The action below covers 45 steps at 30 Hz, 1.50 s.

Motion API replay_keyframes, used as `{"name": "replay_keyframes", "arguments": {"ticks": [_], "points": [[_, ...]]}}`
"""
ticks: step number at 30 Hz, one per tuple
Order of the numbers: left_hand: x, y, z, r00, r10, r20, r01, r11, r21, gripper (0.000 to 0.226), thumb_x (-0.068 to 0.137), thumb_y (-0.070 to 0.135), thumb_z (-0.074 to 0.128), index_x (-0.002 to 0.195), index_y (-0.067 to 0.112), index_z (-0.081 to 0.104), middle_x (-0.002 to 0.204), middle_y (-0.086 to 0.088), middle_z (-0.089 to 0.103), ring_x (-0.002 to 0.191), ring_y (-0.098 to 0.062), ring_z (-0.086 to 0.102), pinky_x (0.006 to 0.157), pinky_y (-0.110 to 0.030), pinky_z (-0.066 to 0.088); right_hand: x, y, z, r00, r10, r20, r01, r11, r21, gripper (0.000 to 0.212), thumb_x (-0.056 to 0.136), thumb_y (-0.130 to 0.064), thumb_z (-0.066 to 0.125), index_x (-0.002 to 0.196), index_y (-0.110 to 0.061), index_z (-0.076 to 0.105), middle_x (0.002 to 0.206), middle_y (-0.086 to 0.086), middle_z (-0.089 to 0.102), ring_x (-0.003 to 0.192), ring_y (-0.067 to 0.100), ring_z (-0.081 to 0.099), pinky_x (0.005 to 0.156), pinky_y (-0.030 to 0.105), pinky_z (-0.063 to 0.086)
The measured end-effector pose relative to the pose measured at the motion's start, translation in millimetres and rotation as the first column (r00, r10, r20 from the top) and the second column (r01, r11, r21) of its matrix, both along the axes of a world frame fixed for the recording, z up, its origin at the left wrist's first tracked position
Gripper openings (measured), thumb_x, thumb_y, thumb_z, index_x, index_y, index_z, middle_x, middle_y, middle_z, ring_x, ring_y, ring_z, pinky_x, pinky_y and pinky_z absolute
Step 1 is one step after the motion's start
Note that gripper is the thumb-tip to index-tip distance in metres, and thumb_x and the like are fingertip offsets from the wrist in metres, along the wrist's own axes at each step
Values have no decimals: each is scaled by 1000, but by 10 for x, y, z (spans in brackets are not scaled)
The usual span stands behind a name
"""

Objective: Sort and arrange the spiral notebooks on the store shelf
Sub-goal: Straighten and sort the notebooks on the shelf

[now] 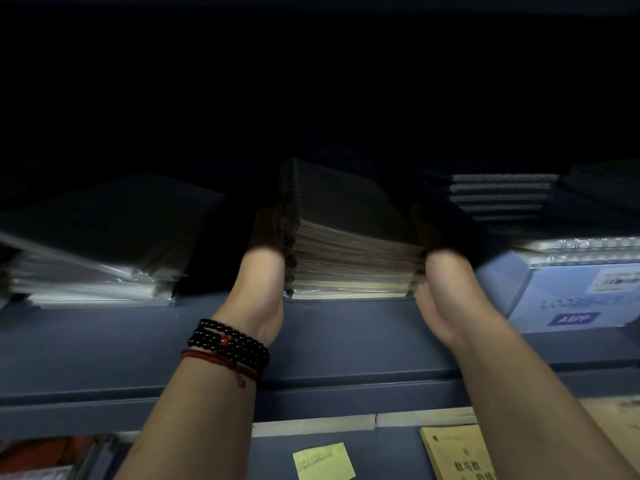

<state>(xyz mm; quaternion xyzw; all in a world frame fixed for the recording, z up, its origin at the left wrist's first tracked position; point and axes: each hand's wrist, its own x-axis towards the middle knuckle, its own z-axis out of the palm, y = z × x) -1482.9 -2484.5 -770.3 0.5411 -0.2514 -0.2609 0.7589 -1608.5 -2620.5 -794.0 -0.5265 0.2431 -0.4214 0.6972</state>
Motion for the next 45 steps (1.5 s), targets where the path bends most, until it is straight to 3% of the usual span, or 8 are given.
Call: {"name": "replay_keyframes", "arguments": {"ticks": [4, 10, 16, 26, 31, 35, 38, 45], "points": [[24, -8, -15, 1000, 30, 1, -30, 1000, -2, 46, 104, 50, 40, 119, 20, 71, 105, 2, 77, 95, -14, 73, 84, -33, 54, 30, 5, -20, 1000, -3, 30, 4, 1000, -26, 77, 76, -63, 71, 143, -28, 54, 140, -13, 59, 132, 11, 53, 117, 41, 34], [-24, -43, -16, 998, 51, -48, -52, 998, -29, 65, 84, 68, 53, 122, 19, 71, 125, -18, 68, 122, -45, 57, 107, -63, 43, -7, -29, 0, 1000, -29, 9, 29, 999, -29, 78, 73, -63, 68, 142, -30, 55, 139, -12, 60, 131, 13, 54, 116, 43, 36], [-110, -111, -14, 1000, 10, 1, -10, 1000, -28, 46, 103, 48, 41, 124, 18, 70, 115, -4, 75, 108, -23, 70, 97, -42, 54, -48, -105, -26, 998, -66, -8, 66, 998, -4, 65, 83, -52, 66, 141, -25, 56, 138, -8, 61, 129, 15, 55, 117, 45, 36], [-9, -119, -38, 995, 79, -68, -79, 997, 2, 52, 93, 59, 49, 115, 19, 74, 117, -11, 74, 114, -39, 66, 104, -56, 48, -59, 10, 1, 959, -254, -128, 252, 967, -30, 50, 95, -41, 62, 140, -20, 54, 133, -3, 61, 119, 17, 56, 110, 37, 40], [-69, 56, -93, 978, 188, -92, -174, 974, 146, 64, 88, 56, 50, 131, 10, 62, 126, -5, 66, 116, -30, 62, 107, -48, 46, -283, 213, 72, 889, -361, -283, 348, 933, -96, 21, 100, -31, 53, 91, -13, 61, 93, 3, 64, 85, 17, 56, 86, 33, 42], [-191, 394, -135, 971, 182, 154, -214, 950, 226, 62, 73, 59, 52, 98, 4, 67, 103, -10, 73, 100, -28, 68, 99, -53, 52, -451, 455, 93, 865, -415, -282, 355, 903, -240, 23, 99, -34, 55, 90, -15, 62, 81, -1, 64, 77, 13, 57, 68, 29, 42], [-280, 647, -132, 931, 97, 352, -195, 947, 254, 26, 95, 43, 61, 104, 21, 68, 101, 3, 72, 101, -13, 67, 93, -32, 54, -616, 598, 60, 858, -416, -301, 313, 888, -336, 23, 99, -35, 58, 113, -18, 64, 103, -4, 69, 96, 10, 63, 73, 17, 43], [-381, 1303, -105, 567, -19, 824, -379, 881, 281, 30, 94, 32, 66, 123, 27, 63, 118, 16, 60, 108, -2, 57, 87, -15, 41, -944, 1080, 73, 756, -576, -310, 227, 675, -702, 37, 94, -22, 64, 130, -20, 56, 122, -7, 52, 112, 9, 52, 98, 31, 48]]}}
